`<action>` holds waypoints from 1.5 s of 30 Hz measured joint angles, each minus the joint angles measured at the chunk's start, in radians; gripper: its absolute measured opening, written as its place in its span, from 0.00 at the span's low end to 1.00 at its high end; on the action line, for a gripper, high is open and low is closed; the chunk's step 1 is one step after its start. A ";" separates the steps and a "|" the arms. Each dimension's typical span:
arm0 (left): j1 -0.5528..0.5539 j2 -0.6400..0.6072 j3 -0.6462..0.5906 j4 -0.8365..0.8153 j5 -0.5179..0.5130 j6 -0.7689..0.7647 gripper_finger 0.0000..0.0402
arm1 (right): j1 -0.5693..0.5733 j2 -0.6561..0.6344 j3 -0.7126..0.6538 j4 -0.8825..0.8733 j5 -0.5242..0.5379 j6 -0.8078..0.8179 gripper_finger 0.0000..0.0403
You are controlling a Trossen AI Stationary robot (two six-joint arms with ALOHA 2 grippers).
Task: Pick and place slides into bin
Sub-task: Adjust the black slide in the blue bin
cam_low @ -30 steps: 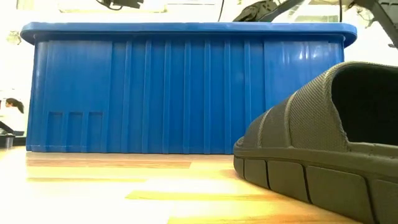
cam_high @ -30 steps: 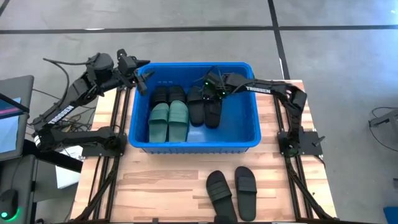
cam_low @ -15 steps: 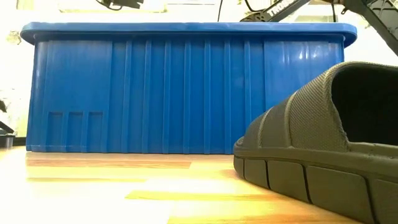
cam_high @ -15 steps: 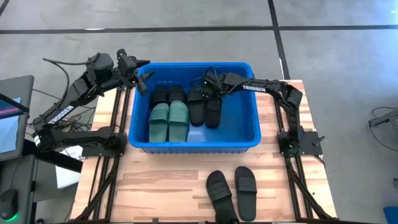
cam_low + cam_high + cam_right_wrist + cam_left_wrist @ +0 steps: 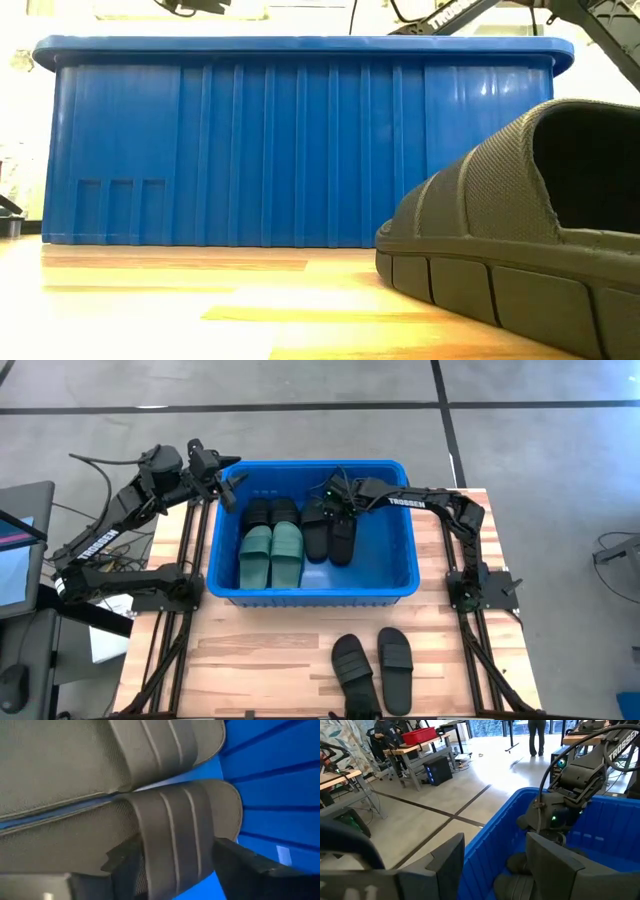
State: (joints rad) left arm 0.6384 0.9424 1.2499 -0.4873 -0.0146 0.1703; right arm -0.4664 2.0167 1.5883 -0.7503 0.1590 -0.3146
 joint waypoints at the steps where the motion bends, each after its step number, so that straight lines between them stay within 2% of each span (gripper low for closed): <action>1: 0.000 0.000 0.000 0.000 0.000 0.000 0.50 | 0.000 0.000 0.000 0.006 0.000 0.000 0.49; 10: 0.000 0.000 0.000 0.000 -0.024 -0.005 0.50 | -0.003 0.000 0.000 0.006 0.019 -0.008 0.08; 12: 0.000 0.000 0.000 0.000 -0.024 -0.009 0.50 | -0.003 -0.002 0.001 0.001 0.034 -0.008 0.03; 23: 0.000 0.000 0.000 -0.001 -0.023 -0.010 0.50 | 0.000 -0.014 0.002 -0.084 0.098 0.000 0.02; 32: 0.000 0.000 0.000 -0.001 -0.023 -0.010 0.50 | -0.009 -0.074 0.000 -0.121 0.174 0.022 0.01; 45: 0.000 0.000 0.000 -0.010 -0.015 -0.008 0.50 | -0.012 -0.121 0.000 -0.180 0.168 0.054 0.00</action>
State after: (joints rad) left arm 0.6384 0.9424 1.2499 -0.4972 -0.0299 0.1619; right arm -0.4788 1.8956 1.5880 -0.9300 0.3267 -0.2610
